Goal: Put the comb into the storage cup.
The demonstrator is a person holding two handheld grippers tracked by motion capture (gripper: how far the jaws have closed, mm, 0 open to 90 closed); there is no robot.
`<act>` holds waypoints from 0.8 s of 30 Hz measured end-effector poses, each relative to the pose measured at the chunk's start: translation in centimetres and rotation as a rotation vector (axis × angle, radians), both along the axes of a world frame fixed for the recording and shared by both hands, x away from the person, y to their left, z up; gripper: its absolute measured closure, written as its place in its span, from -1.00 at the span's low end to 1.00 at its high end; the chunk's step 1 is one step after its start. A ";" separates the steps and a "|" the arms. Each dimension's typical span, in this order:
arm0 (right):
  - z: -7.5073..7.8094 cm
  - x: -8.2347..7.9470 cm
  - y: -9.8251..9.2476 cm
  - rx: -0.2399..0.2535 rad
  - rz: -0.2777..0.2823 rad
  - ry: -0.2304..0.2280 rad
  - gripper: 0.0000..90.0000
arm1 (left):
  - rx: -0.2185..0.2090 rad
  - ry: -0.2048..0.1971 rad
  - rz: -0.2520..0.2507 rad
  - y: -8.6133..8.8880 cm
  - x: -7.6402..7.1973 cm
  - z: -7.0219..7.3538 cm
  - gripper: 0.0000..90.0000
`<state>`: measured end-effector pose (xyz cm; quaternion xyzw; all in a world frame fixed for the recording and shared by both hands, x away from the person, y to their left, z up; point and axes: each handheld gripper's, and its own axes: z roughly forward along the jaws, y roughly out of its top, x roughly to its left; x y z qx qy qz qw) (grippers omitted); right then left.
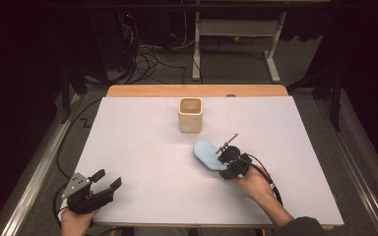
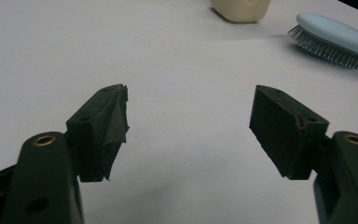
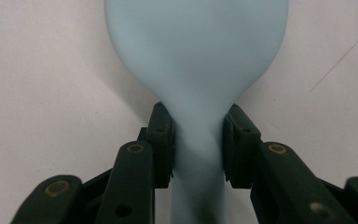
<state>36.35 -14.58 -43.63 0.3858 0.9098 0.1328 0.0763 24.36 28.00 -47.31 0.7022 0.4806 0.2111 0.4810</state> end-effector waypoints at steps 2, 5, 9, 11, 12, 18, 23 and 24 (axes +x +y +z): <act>0.0 0.1 0.0 -0.007 0.008 -0.004 0.56 | 0.000 0.000 0.000 0.0 0.0 0.0 -0.37; 0.0 -0.1 0.1 -0.011 0.010 -0.007 0.57 | 0.000 0.001 0.000 0.0 0.0 0.0 -0.37; 0.0 0.0 0.0 -0.008 0.024 -0.010 0.57 | 0.000 0.000 0.000 0.0 0.0 0.0 -0.37; 0.0 -0.2 0.1 -0.013 0.026 -0.016 0.57 | -0.002 0.001 0.002 0.1 0.0 0.0 -0.37; 0.0 -0.2 0.0 -0.013 0.030 -0.021 0.57 | -0.001 0.001 0.002 0.1 0.0 0.0 -0.37; 0.0 -0.4 -0.2 0.002 0.036 -0.030 0.58 | -0.001 0.000 0.002 0.1 0.0 0.0 -0.37; 0.0 -0.7 -0.3 0.013 0.048 -0.049 0.58 | 0.000 0.002 0.002 0.0 0.0 0.0 -0.37; 0.1 -0.7 -0.3 0.016 0.046 -0.046 0.58 | 0.001 0.002 0.001 0.0 0.0 0.0 -0.37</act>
